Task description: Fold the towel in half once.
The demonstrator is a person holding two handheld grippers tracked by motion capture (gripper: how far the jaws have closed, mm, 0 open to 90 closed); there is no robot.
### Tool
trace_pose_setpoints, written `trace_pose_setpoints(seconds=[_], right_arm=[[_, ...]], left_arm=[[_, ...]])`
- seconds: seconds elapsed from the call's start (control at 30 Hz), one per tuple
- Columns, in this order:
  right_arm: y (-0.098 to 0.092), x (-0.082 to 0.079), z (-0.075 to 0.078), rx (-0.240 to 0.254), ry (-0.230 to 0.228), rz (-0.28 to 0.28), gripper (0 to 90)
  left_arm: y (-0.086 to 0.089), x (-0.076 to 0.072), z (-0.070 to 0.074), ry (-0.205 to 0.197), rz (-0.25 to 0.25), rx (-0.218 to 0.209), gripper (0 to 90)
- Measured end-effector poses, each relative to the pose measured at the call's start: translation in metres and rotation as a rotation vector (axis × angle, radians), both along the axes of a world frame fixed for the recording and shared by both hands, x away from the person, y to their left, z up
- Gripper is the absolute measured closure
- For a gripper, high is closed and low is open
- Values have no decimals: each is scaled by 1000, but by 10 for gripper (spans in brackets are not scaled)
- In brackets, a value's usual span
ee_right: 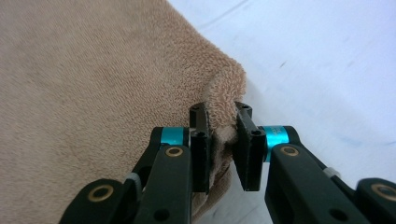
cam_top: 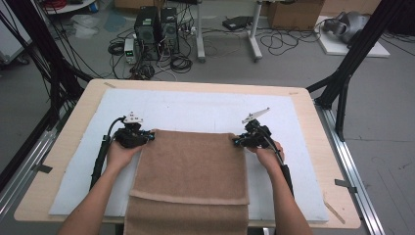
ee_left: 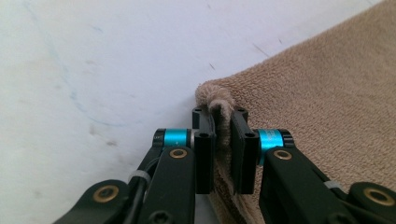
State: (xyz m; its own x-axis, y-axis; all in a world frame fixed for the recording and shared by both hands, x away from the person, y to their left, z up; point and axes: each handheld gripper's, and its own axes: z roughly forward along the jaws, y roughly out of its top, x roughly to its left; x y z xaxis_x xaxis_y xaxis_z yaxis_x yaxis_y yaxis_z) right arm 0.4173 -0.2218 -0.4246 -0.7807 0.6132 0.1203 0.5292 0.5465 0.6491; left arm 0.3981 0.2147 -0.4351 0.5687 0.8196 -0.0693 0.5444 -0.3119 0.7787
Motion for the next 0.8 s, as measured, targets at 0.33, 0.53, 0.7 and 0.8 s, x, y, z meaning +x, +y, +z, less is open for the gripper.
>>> trace_pose_setpoints(seconds=[0.33, 0.53, 0.7, 0.8], right_arm=[[7, 25, 67, 0, -136, -52, 795], [1, 34, 95, 35, -190, -88, 756], [-6, 34, 78, 30, -141, -125, 543], [-10, 26, 70, 26, -139, -120, 503]], left_arm=[[1, 24, 78, -147, 61, 10, 834], [-2, 31, 102, -184, 50, -4, 804], [3, 29, 86, -123, 46, 4, 603], [6, 24, 78, -105, 29, -3, 551]])
